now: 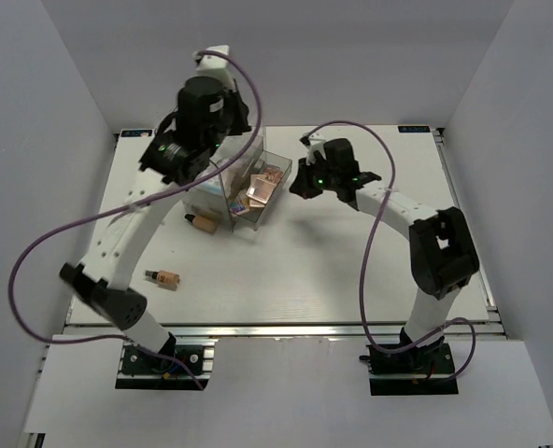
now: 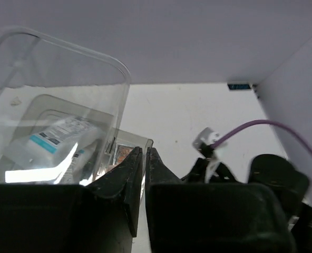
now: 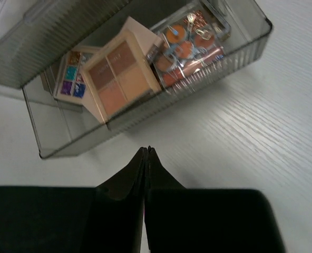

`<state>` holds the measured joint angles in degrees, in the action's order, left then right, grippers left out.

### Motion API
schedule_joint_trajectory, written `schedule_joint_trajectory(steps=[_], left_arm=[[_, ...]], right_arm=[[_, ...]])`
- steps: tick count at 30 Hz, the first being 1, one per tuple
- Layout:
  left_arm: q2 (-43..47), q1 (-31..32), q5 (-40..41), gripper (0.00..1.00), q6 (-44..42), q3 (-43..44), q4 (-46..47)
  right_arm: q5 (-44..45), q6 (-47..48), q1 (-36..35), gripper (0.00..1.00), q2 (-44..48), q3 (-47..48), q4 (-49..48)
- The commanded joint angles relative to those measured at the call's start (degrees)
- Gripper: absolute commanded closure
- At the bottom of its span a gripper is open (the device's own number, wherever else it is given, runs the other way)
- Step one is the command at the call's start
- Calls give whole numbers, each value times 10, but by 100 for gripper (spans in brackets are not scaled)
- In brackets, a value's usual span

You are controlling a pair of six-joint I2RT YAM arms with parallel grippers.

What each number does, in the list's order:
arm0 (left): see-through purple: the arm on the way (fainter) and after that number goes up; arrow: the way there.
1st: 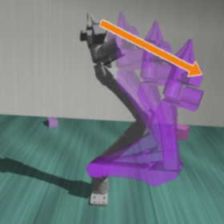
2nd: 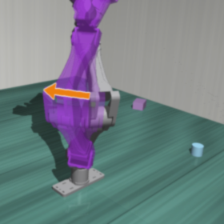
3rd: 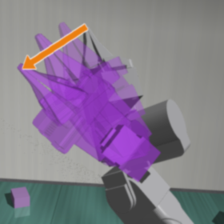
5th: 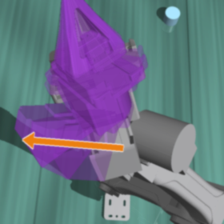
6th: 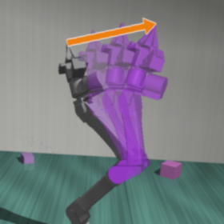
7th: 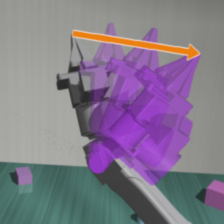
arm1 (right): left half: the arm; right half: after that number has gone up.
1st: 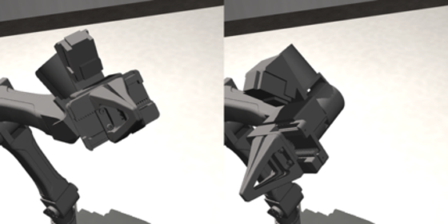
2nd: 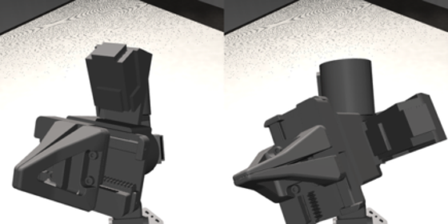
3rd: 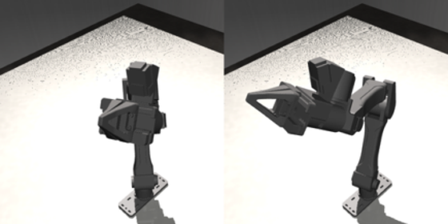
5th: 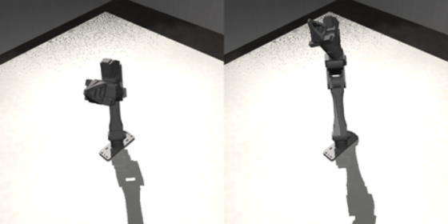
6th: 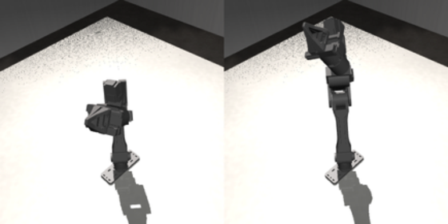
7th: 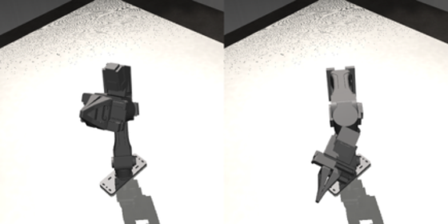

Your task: Organize the makeup

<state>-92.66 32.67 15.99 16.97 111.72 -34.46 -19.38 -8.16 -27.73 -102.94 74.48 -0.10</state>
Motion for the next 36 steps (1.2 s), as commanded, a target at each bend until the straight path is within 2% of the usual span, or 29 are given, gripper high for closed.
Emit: schedule_joint_trajectory(steps=[1,7,14,19,26,34,36], left_arm=[[76,-8,28,80,30,-33,7],[149,-10,93,75,39,-58,-33],[227,-11,123,74,77,-141,-29],[257,-11,128,74,99,-173,-15],[270,-11,138,71,120,-184,-29],[298,-10,151,69,147,-215,-29],[299,-10,150,64,147,-215,-29]], right_arm=[[82,-75,-28,100,-45,81,56],[126,-127,-39,100,-104,153,115],[113,-155,-43,100,-116,154,128],[87,-185,-58,100,-148,172,116],[18,-218,-67,100,-190,215,39],[-11,-215,-68,80,-229,269,8],[-19,-217,-69,75,-245,276,-14]])
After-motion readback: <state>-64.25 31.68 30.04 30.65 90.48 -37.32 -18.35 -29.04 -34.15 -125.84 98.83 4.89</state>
